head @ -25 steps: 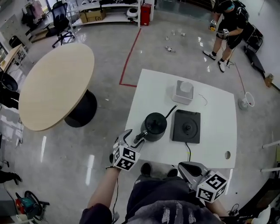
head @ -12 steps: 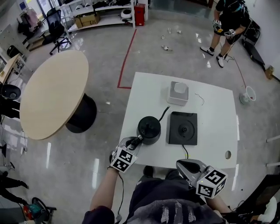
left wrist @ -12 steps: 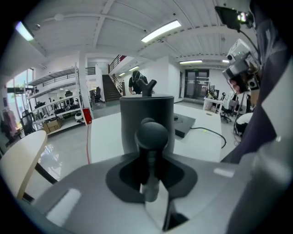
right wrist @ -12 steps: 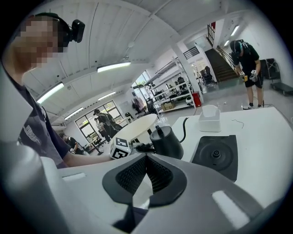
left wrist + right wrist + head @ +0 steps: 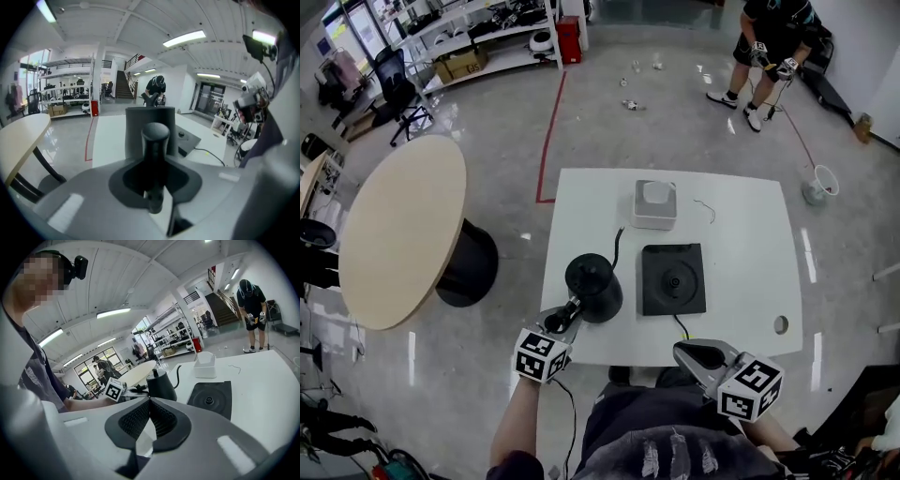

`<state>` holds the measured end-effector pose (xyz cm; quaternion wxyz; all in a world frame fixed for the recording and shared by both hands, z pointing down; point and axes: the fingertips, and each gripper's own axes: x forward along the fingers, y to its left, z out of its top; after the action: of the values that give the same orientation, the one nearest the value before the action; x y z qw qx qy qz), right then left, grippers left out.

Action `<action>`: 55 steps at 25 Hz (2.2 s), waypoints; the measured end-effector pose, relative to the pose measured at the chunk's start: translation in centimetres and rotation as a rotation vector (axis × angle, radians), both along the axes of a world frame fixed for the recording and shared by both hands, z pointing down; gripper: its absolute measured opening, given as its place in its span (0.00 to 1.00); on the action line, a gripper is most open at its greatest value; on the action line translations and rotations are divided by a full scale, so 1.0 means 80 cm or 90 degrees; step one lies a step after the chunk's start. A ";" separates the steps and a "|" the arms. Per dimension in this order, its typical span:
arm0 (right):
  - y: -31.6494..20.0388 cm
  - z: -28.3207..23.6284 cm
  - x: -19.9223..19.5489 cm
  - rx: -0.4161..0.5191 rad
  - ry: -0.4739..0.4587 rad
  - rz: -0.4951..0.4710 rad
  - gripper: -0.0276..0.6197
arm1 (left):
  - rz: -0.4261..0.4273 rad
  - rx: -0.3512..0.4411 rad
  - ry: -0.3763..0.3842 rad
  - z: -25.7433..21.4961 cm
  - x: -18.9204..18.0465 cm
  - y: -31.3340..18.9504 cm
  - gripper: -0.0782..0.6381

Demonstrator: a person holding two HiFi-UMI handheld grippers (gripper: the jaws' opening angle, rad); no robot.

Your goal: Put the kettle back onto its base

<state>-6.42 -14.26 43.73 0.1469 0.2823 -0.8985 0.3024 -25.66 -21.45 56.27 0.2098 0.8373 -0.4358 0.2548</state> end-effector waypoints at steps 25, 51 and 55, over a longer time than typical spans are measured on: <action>0.005 0.009 0.019 0.000 -0.033 0.037 0.04 | 0.070 0.122 0.164 -0.139 0.060 -0.024 0.18; -0.021 0.039 0.139 -0.044 -0.057 0.192 0.04 | 0.261 0.109 0.183 -0.106 0.268 -0.129 0.18; -0.025 0.047 0.147 -0.053 -0.057 0.198 0.04 | 0.264 0.096 0.197 -0.087 0.277 -0.132 0.18</action>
<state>5.37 -16.27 47.48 0.0697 0.3980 -0.8361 0.3711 -3.50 -31.98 49.34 0.1542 0.9509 -0.2356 0.1281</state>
